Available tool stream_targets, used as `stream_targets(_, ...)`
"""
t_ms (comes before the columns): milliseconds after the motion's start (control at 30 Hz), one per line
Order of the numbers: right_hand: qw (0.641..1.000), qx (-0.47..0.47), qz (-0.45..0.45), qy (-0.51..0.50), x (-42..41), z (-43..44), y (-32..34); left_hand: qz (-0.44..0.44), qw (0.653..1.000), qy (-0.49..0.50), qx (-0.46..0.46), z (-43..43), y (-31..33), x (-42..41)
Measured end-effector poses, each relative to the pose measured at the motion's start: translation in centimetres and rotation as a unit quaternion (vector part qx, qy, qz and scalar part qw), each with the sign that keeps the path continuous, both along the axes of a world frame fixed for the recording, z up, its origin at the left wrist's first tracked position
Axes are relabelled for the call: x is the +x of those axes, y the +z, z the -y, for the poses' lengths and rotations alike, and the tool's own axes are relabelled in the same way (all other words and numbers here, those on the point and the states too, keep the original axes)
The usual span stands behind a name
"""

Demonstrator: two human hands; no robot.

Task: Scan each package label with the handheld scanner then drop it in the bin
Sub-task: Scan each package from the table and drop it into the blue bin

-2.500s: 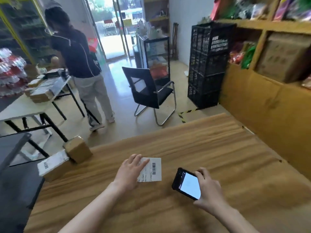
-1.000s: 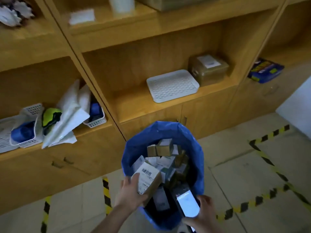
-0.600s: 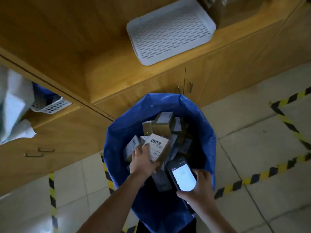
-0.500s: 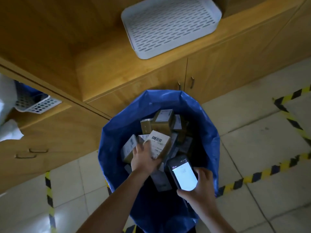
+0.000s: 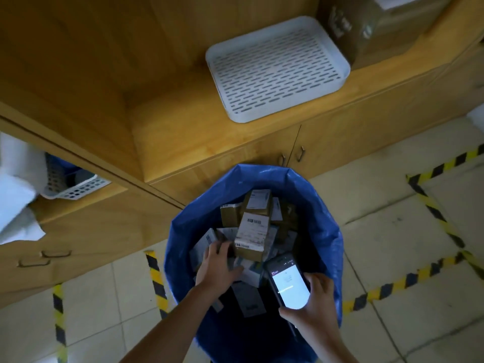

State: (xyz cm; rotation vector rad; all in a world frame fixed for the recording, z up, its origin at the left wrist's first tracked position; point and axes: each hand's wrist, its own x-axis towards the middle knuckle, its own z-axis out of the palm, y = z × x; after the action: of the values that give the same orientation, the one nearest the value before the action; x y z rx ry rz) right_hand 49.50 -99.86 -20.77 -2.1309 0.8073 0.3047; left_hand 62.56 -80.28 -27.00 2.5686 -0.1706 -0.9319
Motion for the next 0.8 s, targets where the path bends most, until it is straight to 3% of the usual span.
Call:
stream_targets(200, 0.999, 0.010, 0.007, 0.053, 1.4, -3.1, 5.4, -0.007, 0.999, 0.024, -0.033, -4.9, 6.2, 0.4)
stream_targets(367, 0.987, 0.017, -0.003, 0.161, 4.8, -6.7, 11.4, 0.016, 0.989, 0.133, -0.066, -10.5, 12.4, -0.7)
stream_targets(467, 0.979, -0.026, 0.013, 0.204, 5.0, -10.1, 13.3, 0.060, 0.975, 0.203, -0.066, -14.9, 16.2, -3.9)
stream_targets(533, 0.966, -0.023, 0.032, 0.255, 4.6, -11.7, 14.4, 0.096, 0.958, 0.263, -0.060, -17.7, 18.4, -7.1)
stream_targets(667, 0.903, 0.111, 0.018, 0.415, 5.5, -16.8, 17.8, 0.140, 0.920, 0.366, -0.030, -22.3, 22.1, -15.2)
stream_targets(800, 0.870, 0.039, 0.071, 0.486, -0.5, -25.0, 21.0, 0.197, 0.854, 0.482, 0.009, -26.4, 24.9, -26.5)
